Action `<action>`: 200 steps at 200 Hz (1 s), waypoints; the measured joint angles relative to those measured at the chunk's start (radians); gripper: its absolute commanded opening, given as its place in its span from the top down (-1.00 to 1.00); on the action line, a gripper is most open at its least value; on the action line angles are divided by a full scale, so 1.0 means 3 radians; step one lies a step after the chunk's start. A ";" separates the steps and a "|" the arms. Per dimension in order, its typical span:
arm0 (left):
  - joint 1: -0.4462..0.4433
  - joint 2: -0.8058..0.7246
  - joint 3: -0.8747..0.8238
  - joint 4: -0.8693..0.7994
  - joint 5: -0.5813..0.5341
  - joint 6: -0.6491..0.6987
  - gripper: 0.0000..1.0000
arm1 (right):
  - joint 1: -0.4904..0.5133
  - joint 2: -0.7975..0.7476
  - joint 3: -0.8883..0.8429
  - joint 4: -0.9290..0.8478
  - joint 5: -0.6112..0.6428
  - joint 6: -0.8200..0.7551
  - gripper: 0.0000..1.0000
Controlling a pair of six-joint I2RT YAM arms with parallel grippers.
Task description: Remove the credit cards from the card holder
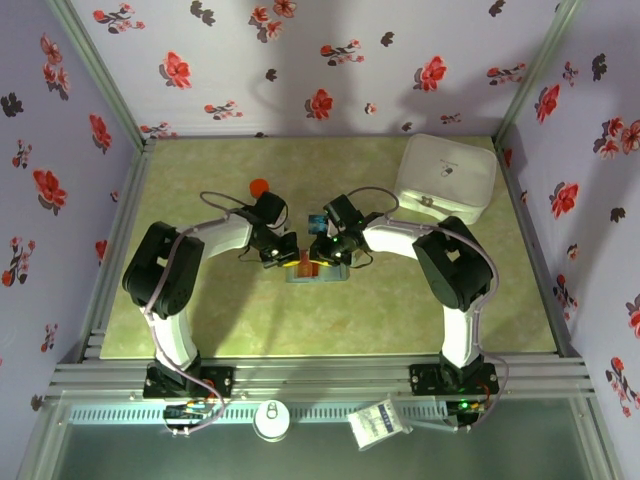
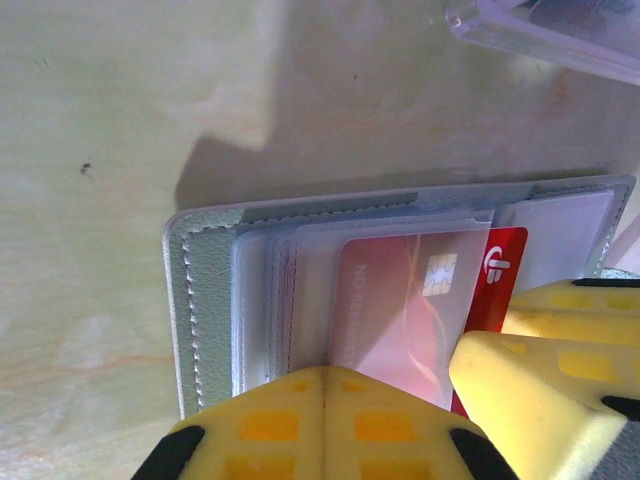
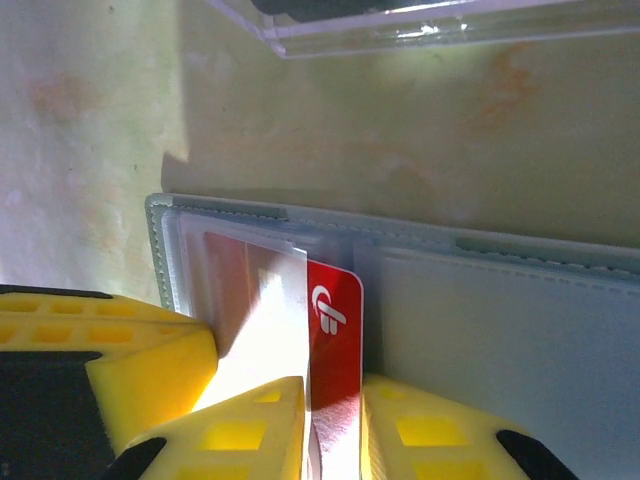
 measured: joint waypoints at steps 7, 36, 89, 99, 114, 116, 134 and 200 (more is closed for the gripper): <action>0.0000 0.0000 0.0000 0.0001 0.0001 0.0010 1.00 | -0.0003 -0.0001 0.0000 0.0005 -0.0001 0.0003 0.58; 0.0000 0.0000 0.0000 0.0000 0.0000 0.0036 1.00 | -0.0024 -0.0009 -0.0022 0.0041 -0.0011 0.0018 0.62; 0.0000 0.0005 0.0013 -0.0005 -0.0001 0.0047 1.00 | -0.0072 -0.0093 -0.0175 0.0257 -0.0083 0.0106 0.72; 0.0000 0.0006 0.0018 -0.0010 -0.0001 0.0048 1.00 | -0.0078 -0.0093 -0.0200 0.0298 -0.0102 0.0125 0.75; 0.0000 0.0006 0.0019 -0.0013 -0.0004 0.0048 1.00 | -0.0092 -0.0094 -0.0225 0.0345 -0.0132 0.0156 0.78; 0.0000 0.0006 0.0019 -0.0013 -0.0004 0.0048 1.00 | -0.0093 -0.0094 -0.0226 0.0351 -0.0139 0.0156 0.78; 0.0000 0.0006 0.0019 -0.0013 -0.0010 0.0048 1.00 | -0.0109 -0.0099 -0.0249 0.0395 -0.0155 0.0175 0.81; 0.0000 0.0006 0.0022 -0.0018 -0.0013 0.0048 1.00 | -0.0230 -0.0354 -0.0515 0.0515 -0.0168 0.0188 0.86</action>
